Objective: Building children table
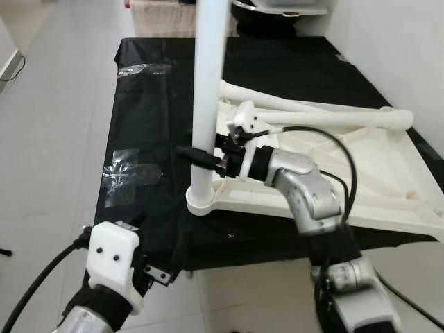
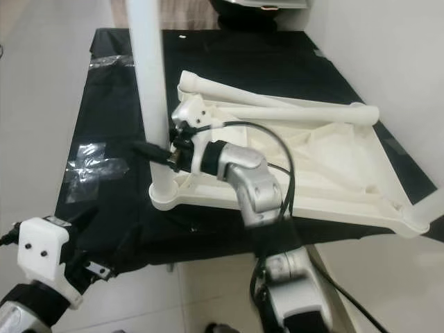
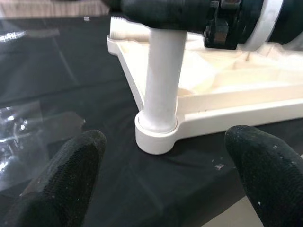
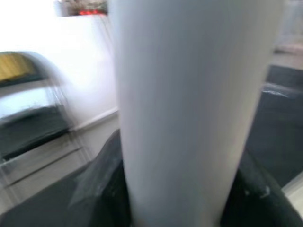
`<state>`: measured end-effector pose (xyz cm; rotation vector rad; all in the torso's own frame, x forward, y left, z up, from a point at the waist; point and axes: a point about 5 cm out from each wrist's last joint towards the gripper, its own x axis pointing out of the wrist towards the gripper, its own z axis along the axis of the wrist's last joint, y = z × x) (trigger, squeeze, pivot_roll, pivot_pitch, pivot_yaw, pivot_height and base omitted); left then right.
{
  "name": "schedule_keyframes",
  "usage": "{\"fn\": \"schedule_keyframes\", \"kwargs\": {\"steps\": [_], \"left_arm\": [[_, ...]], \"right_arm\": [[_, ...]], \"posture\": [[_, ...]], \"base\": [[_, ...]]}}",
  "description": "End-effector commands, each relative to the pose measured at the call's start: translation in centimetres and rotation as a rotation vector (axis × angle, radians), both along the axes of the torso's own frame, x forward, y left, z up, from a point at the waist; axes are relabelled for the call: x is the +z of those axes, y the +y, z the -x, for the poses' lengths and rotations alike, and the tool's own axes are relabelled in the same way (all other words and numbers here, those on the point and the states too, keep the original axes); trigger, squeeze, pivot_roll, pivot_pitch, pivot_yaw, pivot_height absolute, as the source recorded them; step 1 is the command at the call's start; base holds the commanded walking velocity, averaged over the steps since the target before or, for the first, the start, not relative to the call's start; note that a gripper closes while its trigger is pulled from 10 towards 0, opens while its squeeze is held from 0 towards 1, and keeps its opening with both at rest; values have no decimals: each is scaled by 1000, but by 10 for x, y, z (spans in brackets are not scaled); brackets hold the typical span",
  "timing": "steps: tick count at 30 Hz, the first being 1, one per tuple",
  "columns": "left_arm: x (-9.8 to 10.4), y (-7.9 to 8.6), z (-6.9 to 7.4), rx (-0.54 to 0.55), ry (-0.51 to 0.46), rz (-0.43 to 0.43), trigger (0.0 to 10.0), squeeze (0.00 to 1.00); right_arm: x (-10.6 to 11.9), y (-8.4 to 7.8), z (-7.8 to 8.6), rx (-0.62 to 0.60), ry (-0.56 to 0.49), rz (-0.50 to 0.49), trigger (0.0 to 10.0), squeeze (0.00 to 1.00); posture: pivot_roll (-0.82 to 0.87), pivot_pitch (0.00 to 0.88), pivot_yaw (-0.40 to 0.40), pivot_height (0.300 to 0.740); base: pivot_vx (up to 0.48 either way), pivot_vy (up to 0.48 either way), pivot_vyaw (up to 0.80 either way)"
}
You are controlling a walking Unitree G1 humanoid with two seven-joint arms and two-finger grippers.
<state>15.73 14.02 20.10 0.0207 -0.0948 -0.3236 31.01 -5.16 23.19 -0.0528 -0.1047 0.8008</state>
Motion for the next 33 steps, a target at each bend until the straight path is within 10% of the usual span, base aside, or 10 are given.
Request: {"fn": "schedule_keyframes", "kwargs": {"steps": [1,12,13,15,24,25,26,33], "left_arm": [[-4,0,-1,2,26,5,10000,0],[-1,1,-6,22,-2,7,10000,0],[-1,1,-6,20,-1,7,10000,0],[-2,0,-6,16,2,7,10000,0],[-2,-2,-5,10,7,12,10000,0],[-2,-2,-4,11,6,13,10000,0],[-2,-2,-4,14,7,14,10000,0],[-2,-2,2,23,20,10,10000,0]], "right_arm": [[-31,-1,17,-194,124,111,0,0],[-7,19,0,-171,72,54,863,0],[-5,22,5,-150,77,30,10000,0],[-3,24,12,-57,104,-15,10000,1000],[8,3,7,333,51,5,10000,1000],[11,0,4,379,32,19,10000,788],[14,-1,-1,445,23,37,10000,0],[23,6,-14,697,-11,122,10000,0]], "posture": [[83,197,-95,740],[101,166,-112,740],[101,163,-111,740],[100,162,-110,740],[106,161,-113,740],[116,168,-116,740],[122,174,-118,740],[149,208,-125,740]], "base": [[0,0,0],[0,0,0],[0,0,0],[0,0,0],[0,0,0],[0,0,0],[0,0,0],[0,0,0]]}}
